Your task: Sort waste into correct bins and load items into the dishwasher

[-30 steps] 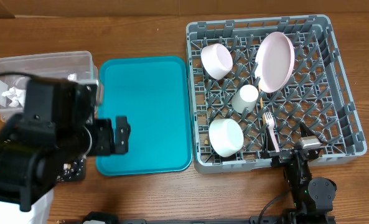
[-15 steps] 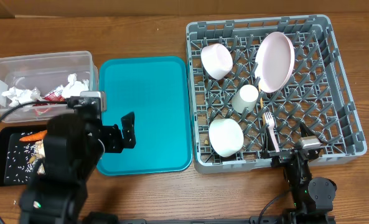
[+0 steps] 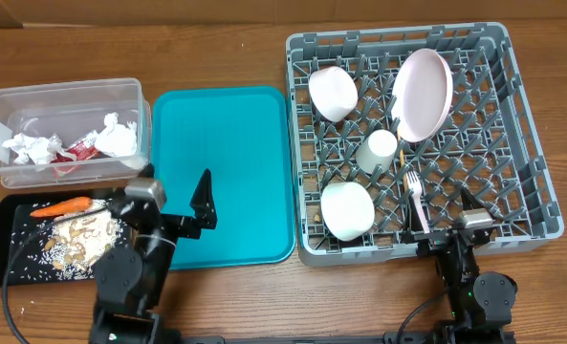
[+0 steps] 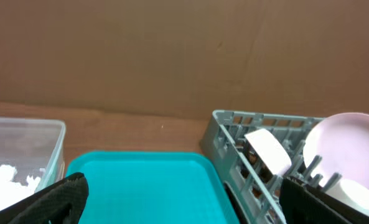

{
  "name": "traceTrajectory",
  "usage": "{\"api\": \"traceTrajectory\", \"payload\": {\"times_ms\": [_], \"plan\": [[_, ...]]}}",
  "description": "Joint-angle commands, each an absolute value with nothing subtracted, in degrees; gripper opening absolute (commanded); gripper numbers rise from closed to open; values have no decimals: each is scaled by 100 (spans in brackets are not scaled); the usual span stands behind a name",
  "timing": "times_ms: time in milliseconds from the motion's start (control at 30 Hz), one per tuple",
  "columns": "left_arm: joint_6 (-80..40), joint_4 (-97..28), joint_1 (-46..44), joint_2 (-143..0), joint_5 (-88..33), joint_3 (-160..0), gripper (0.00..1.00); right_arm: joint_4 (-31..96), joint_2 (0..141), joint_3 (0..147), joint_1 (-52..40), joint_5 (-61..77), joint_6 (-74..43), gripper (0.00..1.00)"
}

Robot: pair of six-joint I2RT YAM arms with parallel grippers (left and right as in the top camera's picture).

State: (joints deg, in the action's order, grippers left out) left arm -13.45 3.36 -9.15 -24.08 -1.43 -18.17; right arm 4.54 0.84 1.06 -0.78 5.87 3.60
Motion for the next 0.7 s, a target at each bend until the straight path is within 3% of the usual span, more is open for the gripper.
{"api": "traceTrajectory", "payload": {"times_ms": [0, 467, 667], "plan": [[-1597, 628, -738, -2016, -106, -1186, 100, 429, 16, 45, -58, 541, 325, 100], [-1634, 961, -126, -847, -104, -27, 100, 427, 16, 45, -58, 541, 322, 100], [-1627, 294, 185, -475, -91, -25, 100, 427, 16, 45, -58, 541, 322, 100]]}}
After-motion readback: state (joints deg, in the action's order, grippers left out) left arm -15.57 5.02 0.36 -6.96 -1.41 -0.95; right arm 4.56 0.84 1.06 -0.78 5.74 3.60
